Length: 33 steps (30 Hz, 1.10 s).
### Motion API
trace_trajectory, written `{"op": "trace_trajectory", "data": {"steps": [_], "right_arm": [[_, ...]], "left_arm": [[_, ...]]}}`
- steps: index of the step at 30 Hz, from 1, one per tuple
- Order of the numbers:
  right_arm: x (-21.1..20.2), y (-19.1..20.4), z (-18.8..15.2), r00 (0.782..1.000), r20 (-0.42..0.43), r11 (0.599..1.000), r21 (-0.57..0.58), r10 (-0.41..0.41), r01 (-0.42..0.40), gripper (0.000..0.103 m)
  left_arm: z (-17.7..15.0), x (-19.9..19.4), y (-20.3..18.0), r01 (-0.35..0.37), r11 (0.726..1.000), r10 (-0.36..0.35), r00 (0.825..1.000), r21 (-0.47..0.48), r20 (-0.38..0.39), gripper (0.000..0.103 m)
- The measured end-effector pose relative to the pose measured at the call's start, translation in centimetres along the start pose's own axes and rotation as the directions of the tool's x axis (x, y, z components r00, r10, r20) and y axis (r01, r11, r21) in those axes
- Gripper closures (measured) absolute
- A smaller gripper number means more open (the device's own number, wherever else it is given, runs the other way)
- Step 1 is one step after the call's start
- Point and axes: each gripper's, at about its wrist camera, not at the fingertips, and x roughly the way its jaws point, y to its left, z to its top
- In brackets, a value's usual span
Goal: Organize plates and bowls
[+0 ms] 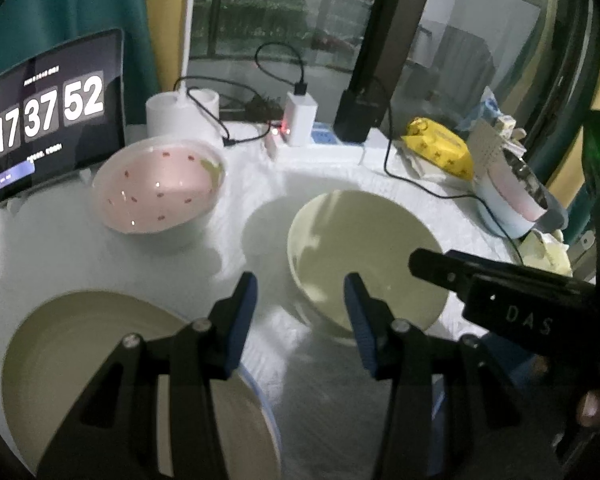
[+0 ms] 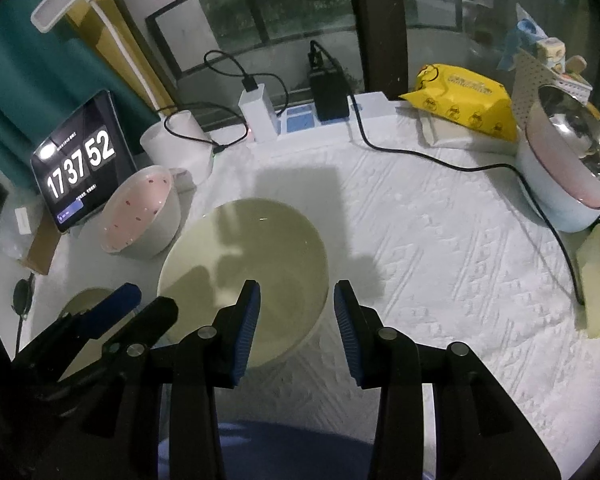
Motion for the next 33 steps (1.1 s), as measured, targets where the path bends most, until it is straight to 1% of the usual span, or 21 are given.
{"op": "trace_trajectory", "data": {"steps": [7,8,13,15,19,25,28,33], "right_arm": [[1.5,-0.1,-0.1,0.999,-0.033,1.0,0.008,-0.007,0.007,0.063],[1.7,-0.1,-0.1,0.999,-0.037,1.0,0.009,-0.006,0.007,0.065],[2.1,-0.2,-0.2,0.999,-0.051,1.0,0.008,-0.005,0.006,0.067],[2.2,-0.2,-0.2,0.999,-0.049,1.0,0.003,-0.015,0.015,0.069],[2.2,-0.4,-0.3,0.999,-0.039,0.999,-0.007,-0.033,0.033,0.079],[2.1,-0.4,-0.4,0.999,-0.03,0.999,-0.005,-0.037,0.036,0.08],[1.8,-0.4,-0.5,0.999,-0.025,0.999,0.004,-0.038,0.038,0.082],[0.8,-0.1,-0.4,0.999,0.006,0.999,0.0,-0.034,0.034,0.083]], "left_arm": [[-0.2,1.1,-0.1,0.003,1.0,-0.003,0.999,0.003,-0.033,0.056],[-0.2,1.2,-0.2,0.003,1.0,-0.003,0.999,0.004,-0.032,0.056],[-0.2,1.5,-0.2,0.003,1.0,-0.002,1.0,0.012,-0.026,0.057],[-0.2,1.5,-0.4,0.002,1.0,-0.002,1.0,0.023,-0.022,0.057],[-0.2,1.8,-0.7,0.03,0.999,-0.028,0.999,0.037,-0.043,0.064],[-0.2,1.9,-0.9,0.02,0.999,-0.018,0.999,0.044,-0.038,0.066],[-0.2,1.7,-1.0,0.02,0.999,-0.018,0.999,0.048,-0.034,0.066],[-0.2,0.9,-1.1,0.014,0.998,-0.014,1.0,0.053,-0.001,0.067]]}}
